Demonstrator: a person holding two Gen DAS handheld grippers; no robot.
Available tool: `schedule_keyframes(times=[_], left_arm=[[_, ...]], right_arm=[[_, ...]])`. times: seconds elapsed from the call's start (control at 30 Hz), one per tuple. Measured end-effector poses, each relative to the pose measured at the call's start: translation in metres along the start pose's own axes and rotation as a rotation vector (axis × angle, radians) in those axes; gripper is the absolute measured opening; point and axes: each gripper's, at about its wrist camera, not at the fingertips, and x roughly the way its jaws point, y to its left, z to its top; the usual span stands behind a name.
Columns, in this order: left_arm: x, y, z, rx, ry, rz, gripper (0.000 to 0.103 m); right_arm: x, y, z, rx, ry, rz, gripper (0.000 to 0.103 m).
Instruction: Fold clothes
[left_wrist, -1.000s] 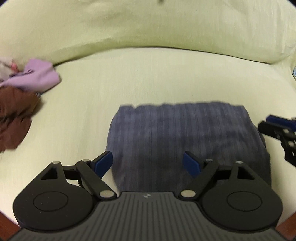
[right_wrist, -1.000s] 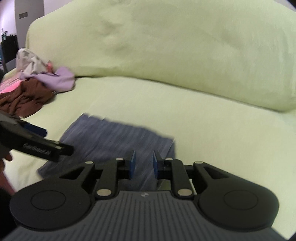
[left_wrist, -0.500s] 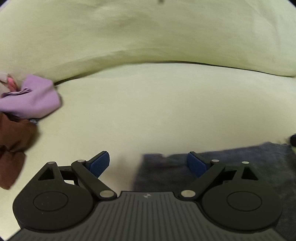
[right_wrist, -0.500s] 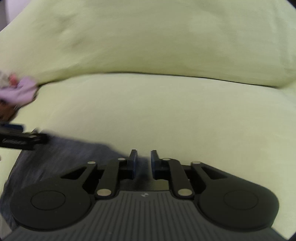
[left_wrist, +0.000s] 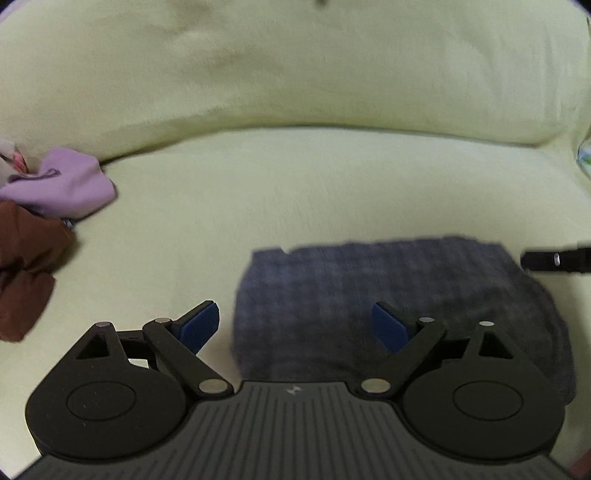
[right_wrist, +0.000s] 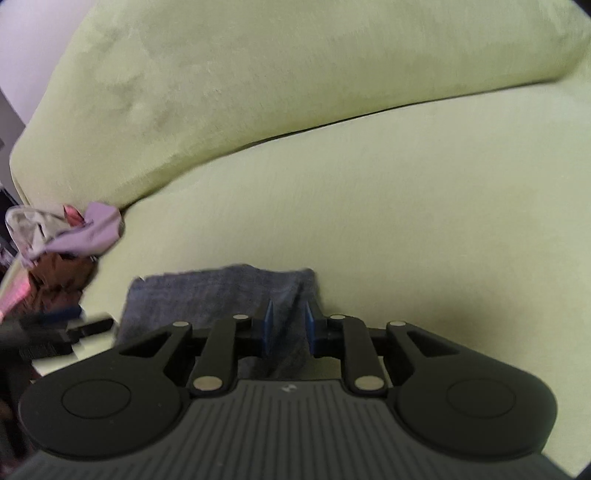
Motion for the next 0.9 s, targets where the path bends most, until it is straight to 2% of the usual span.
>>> schedule_keyframes(times=[0.1,0.17,0.2,0.4,0.5,0.57,0.6,0.7,0.77,0.8,0.87,0.9], left_arm=[[0.009,0.001,-0.003,-0.026,0.016,-0.004,0.091],[0.015,0.004,-0.001,-0.031,0.012,0.001,0.091],[0.017,0.005,0.000,-0.031,0.010,0.003,0.091],[0.028,0.005,0.004,-0.017,0.001,0.016,0.094],[0.033,0.004,0.001,-0.004,-0.006,0.024,0.095],[0.033,0.004,0.001,0.008,-0.012,0.030,0.095],[0.030,0.003,0.002,0.023,-0.019,0.039,0.095],[0.017,0.008,0.009,0.061,-0.064,0.108,0.093],[0.007,0.014,0.014,0.042,-0.081,0.108,0.093],[0.001,0.016,0.017,0.027,-0.085,0.094,0.093],[-0.007,0.012,0.018,0.014,-0.091,0.044,0.093],[-0.010,0.006,0.017,0.018,-0.091,0.006,0.093]], right_arm=[[0.014,-0.009,0.001,0.090,0.039,0.023,0.016],[0.022,-0.013,0.002,0.121,0.061,0.044,0.009],[0.025,-0.013,0.003,0.115,0.056,0.049,0.001],[0.024,0.006,0.015,-0.003,-0.053,0.035,0.000],[0.041,0.002,0.012,-0.034,-0.003,-0.022,0.000],[0.047,-0.004,0.008,-0.009,0.018,-0.024,0.000],[0.045,-0.005,0.006,-0.003,0.016,-0.027,0.004],[0.026,0.004,0.007,-0.025,-0.042,-0.101,0.032],[0.007,0.013,0.004,-0.066,-0.097,-0.123,0.032],[-0.002,0.019,0.001,-0.079,-0.115,-0.104,0.031],[-0.014,0.030,-0.008,-0.103,-0.102,-0.036,0.017],[-0.020,0.041,-0.018,-0.144,-0.075,0.004,0.006]])
